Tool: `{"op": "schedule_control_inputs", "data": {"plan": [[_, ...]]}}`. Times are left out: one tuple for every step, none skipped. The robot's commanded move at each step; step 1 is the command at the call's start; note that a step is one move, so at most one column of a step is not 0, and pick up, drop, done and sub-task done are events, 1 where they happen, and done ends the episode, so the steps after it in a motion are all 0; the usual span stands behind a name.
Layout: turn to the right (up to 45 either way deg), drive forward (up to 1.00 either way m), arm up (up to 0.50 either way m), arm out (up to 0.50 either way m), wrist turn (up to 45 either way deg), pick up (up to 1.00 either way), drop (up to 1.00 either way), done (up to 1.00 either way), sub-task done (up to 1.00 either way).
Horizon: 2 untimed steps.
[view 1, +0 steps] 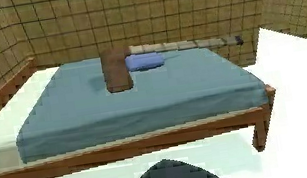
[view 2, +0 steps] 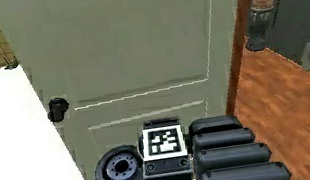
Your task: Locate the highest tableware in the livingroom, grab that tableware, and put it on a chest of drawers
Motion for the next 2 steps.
{"op": "schedule_control_inputs", "data": {"plan": [[36.0, 0.0, 0.0, 0.0, 0.0, 0.0, 0.0, 0.0, 0.0], [0.0, 0.3, 0.0, 0.0, 0.0, 0.0, 0.0, 0.0, 0.0]]}}
